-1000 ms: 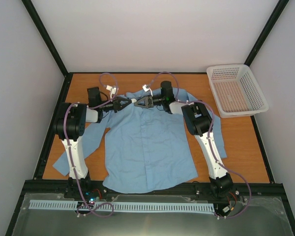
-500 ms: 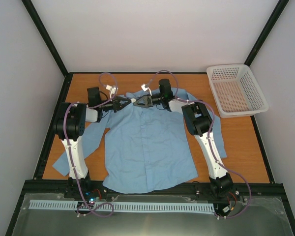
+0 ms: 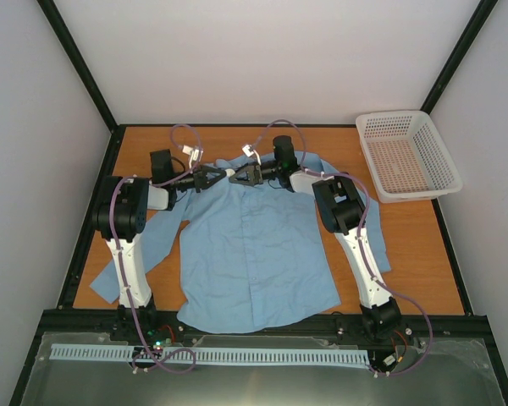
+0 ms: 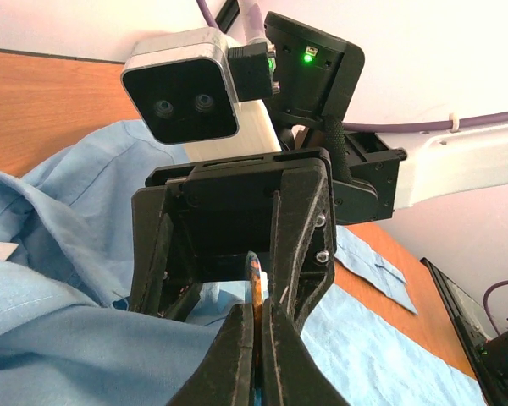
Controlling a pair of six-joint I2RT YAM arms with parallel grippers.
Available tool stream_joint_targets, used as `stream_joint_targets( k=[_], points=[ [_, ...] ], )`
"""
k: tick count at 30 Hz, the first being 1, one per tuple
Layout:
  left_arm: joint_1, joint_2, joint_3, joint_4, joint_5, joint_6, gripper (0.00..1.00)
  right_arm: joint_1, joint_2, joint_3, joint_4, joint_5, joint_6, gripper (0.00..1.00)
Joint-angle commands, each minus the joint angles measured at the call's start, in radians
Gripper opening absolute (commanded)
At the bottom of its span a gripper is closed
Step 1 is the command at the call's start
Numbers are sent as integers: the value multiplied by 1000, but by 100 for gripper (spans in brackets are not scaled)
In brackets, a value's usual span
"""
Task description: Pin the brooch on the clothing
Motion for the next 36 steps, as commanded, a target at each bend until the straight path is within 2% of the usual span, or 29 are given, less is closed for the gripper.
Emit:
stream_joint_targets(
  k=[1, 8, 18, 36],
  points=[
    [0, 7, 22, 56, 46, -12, 1, 11, 23, -4, 84, -3, 43, 51],
    [0, 1, 22, 11, 55, 38, 1, 9, 41, 8, 140, 5, 109, 45],
    [0, -17, 26, -50, 47, 101, 1, 6, 50, 33, 121, 27, 122, 49],
    [-20, -103, -12, -153, 3, 306, 1, 6, 90, 96, 96, 53, 200, 43]
  ],
)
